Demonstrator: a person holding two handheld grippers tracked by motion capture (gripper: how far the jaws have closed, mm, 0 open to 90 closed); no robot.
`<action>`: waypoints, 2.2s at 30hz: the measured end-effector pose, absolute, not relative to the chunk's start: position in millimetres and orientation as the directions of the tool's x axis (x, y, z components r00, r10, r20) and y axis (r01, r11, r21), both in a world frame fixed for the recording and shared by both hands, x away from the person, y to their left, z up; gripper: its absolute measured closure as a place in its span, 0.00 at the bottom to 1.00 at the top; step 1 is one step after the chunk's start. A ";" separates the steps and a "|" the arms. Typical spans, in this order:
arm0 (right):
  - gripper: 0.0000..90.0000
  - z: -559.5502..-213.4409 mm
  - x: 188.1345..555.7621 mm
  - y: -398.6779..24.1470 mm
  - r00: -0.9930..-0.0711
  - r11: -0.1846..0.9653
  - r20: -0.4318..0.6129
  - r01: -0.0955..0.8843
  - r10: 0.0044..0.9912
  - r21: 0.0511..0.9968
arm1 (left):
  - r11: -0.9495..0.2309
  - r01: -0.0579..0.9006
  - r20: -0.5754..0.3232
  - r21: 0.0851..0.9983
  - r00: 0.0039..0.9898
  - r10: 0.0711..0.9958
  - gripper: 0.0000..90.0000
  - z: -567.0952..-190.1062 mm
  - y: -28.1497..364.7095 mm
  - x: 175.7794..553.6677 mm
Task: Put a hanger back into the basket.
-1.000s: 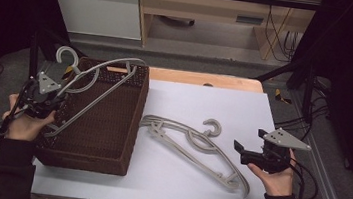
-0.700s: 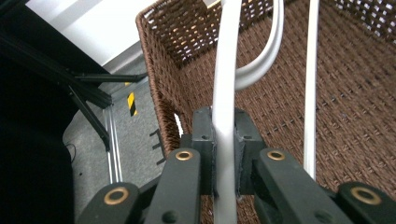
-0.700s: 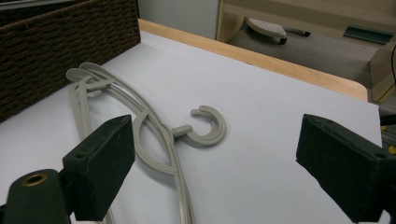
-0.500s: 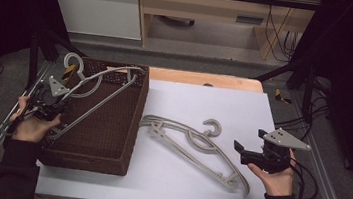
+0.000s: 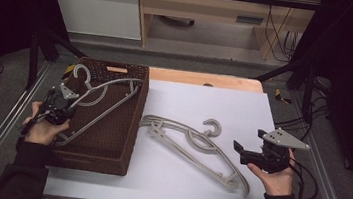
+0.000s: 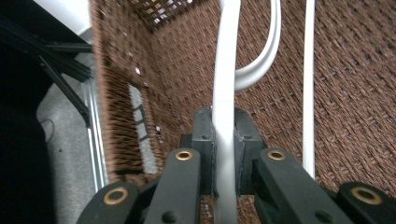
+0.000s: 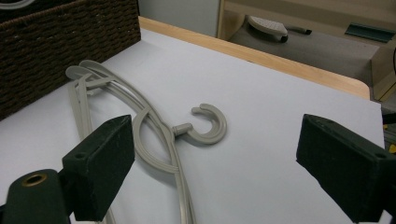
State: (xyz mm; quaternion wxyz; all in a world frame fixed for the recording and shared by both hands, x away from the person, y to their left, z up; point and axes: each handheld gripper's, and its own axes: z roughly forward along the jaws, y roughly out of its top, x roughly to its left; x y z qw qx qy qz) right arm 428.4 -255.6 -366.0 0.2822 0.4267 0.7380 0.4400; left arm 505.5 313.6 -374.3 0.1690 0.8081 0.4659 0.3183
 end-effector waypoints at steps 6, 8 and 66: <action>0.13 -366.2 428.7 -255.2 -0.477 0.250 -0.042 0.381 0.878 0.890 | -0.508 0.674 0.342 0.536 0.376 0.861 0.91 -382.0 313.2 510.1; 0.13 -366.4 428.8 -255.0 -0.477 0.250 -0.042 0.381 0.878 0.890 | -0.500 0.682 0.329 0.534 0.378 0.866 0.90 -382.6 314.7 511.1; 0.32 -411.1 471.6 -222.1 -0.494 0.346 -0.048 0.533 0.868 0.772 | -0.272 0.312 0.088 0.910 0.495 0.864 0.24 -343.9 258.9 424.5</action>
